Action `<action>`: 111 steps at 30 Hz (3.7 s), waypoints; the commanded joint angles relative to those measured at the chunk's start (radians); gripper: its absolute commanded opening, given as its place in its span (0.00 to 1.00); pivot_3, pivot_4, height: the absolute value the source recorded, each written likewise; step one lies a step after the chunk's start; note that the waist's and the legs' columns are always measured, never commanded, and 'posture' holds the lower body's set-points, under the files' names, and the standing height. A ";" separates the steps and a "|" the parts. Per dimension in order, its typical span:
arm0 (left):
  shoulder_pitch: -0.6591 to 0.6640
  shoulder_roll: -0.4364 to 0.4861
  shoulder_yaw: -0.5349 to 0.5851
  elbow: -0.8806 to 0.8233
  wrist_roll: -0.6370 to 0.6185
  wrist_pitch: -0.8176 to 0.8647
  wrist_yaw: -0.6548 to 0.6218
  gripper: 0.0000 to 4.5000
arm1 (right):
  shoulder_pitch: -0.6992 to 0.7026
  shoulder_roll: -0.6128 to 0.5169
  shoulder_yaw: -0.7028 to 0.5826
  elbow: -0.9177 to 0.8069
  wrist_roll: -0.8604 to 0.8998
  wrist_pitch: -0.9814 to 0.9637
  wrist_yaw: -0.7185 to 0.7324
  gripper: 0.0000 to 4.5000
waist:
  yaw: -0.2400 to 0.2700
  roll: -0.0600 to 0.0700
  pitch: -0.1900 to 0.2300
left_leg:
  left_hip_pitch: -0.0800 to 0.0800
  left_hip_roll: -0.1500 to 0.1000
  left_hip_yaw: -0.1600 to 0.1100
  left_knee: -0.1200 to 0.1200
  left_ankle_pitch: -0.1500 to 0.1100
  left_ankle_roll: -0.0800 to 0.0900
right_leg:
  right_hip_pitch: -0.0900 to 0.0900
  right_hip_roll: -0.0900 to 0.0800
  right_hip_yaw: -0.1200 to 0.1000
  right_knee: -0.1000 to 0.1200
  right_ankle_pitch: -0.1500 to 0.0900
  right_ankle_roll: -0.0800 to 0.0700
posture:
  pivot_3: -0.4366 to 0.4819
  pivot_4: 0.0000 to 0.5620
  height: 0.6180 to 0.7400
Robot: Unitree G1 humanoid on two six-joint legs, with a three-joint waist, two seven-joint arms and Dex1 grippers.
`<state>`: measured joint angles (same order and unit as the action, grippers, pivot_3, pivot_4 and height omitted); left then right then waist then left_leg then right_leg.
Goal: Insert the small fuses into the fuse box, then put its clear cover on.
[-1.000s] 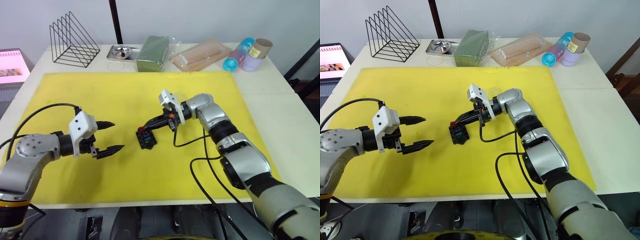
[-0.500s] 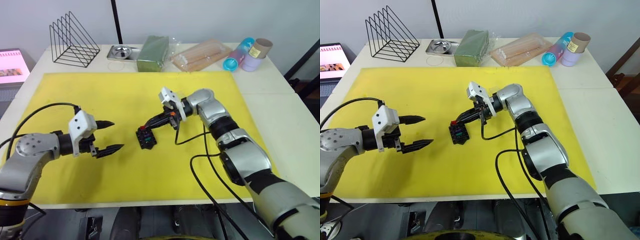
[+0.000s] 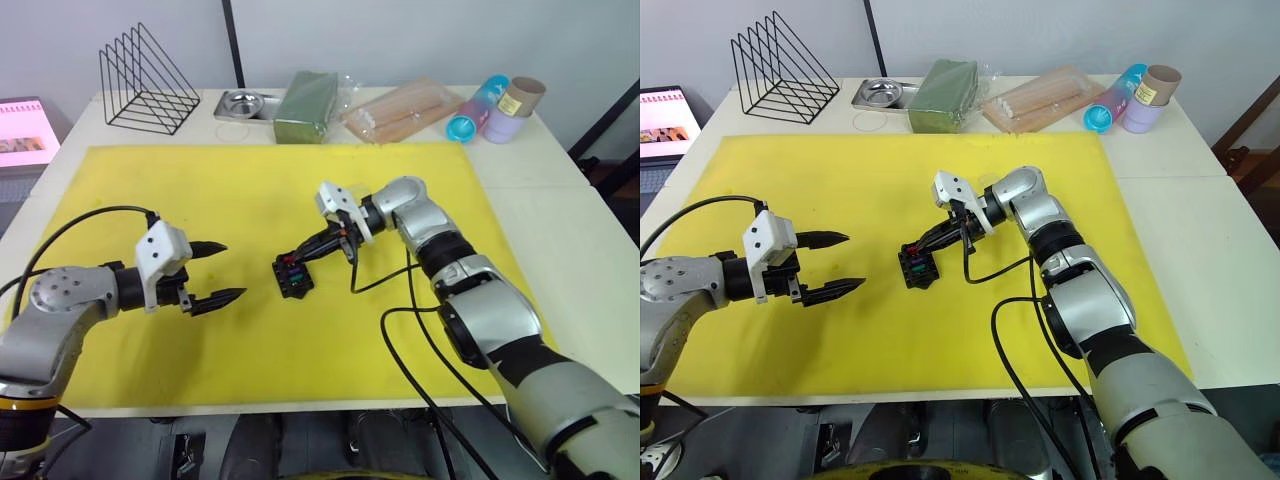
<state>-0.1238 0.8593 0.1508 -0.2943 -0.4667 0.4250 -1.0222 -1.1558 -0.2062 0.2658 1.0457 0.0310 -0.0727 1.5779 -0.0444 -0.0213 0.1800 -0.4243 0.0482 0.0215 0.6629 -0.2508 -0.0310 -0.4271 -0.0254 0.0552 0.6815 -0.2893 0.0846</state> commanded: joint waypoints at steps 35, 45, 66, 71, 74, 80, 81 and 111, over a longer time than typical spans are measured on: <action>-0.006 -0.001 0.018 -0.010 0.002 -0.033 0.012 1.00 | -0.070 -0.018 0.121 -0.022 0.018 -0.019 0.037 0.01 | 0.000 0.000 0.000 | 0.004 0.000 0.000 0.000 0.000 0.000 | 0.003 0.000 0.000 0.001 0.000 0.000 | 0.48 0.27 1.00; -0.003 -0.003 0.018 -0.016 0.001 -0.031 0.017 1.00 | -0.072 -0.027 0.173 -0.033 0.068 -0.012 0.037 0.01 | 0.000 0.000 0.000 | 0.004 0.000 0.000 0.000 0.000 0.000 | 0.003 0.000 0.000 0.001 0.000 0.000 | 0.48 0.27 1.00; 0.003 -0.004 0.016 -0.030 0.000 -0.027 0.029 1.00 | -0.071 -0.025 0.208 -0.003 -0.012 -0.107 0.037 0.01 | 0.000 0.000 0.000 | 0.005 0.000 0.000 0.000 0.000 0.000 | 0.003 0.000 0.000 0.001 0.000 0.000 | 0.48 0.27 1.00; 0.002 -0.006 0.014 -0.031 0.000 -0.027 0.029 1.00 | -0.077 -0.028 0.216 -0.023 0.021 -0.063 0.037 0.01 | 0.000 0.000 0.000 | 0.005 0.000 0.000 0.000 0.000 0.000 | 0.003 0.000 0.000 0.001 0.000 0.000 | 0.48 0.27 1.00; 0.001 -0.008 0.012 -0.031 0.001 -0.028 0.029 1.00 | -0.079 -0.035 0.221 -0.035 0.039 -0.051 0.037 0.01 | 0.000 0.000 0.000 | 0.005 0.000 0.000 0.000 0.000 0.000 | 0.003 0.000 0.000 0.001 0.000 0.000 | 0.48 0.27 1.00; -0.001 -0.009 0.010 -0.031 0.000 -0.027 0.030 1.00 | -0.082 -0.045 0.217 -0.059 0.063 -0.029 0.037 0.01 | 0.000 0.000 0.000 | 0.004 0.000 0.000 0.000 0.000 0.000 | 0.003 0.000 0.000 0.001 0.000 0.000 | 0.48 0.27 1.00; -0.002 -0.010 0.009 -0.031 0.001 -0.027 0.030 1.00 | -0.081 -0.046 0.220 -0.061 0.060 -0.032 0.037 0.01 | 0.000 0.000 0.000 | 0.004 0.000 0.000 0.000 0.000 0.000 | 0.003 0.000 0.000 0.001 0.000 0.000 | 0.48 0.27 1.00; 0.002 -0.020 0.009 -0.024 0.005 -0.033 0.031 1.00 | -0.085 -0.060 0.199 -0.115 0.050 -0.044 0.037 0.16 | 0.000 0.000 0.000 | 0.004 0.000 0.000 0.000 0.000 0.000 | 0.003 0.000 0.000 0.001 0.000 0.000 | 0.48 0.27 1.00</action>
<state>-0.1194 0.8398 0.1505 -0.2968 -0.4622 0.4054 -0.9944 -1.2257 -0.2501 0.4813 0.9755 0.0581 -0.1169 1.6081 -0.0441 -0.0210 0.1801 -0.4200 0.0484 0.0218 0.6625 -0.2508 -0.0311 -0.4240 -0.0259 0.0553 0.6822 -0.2894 0.0844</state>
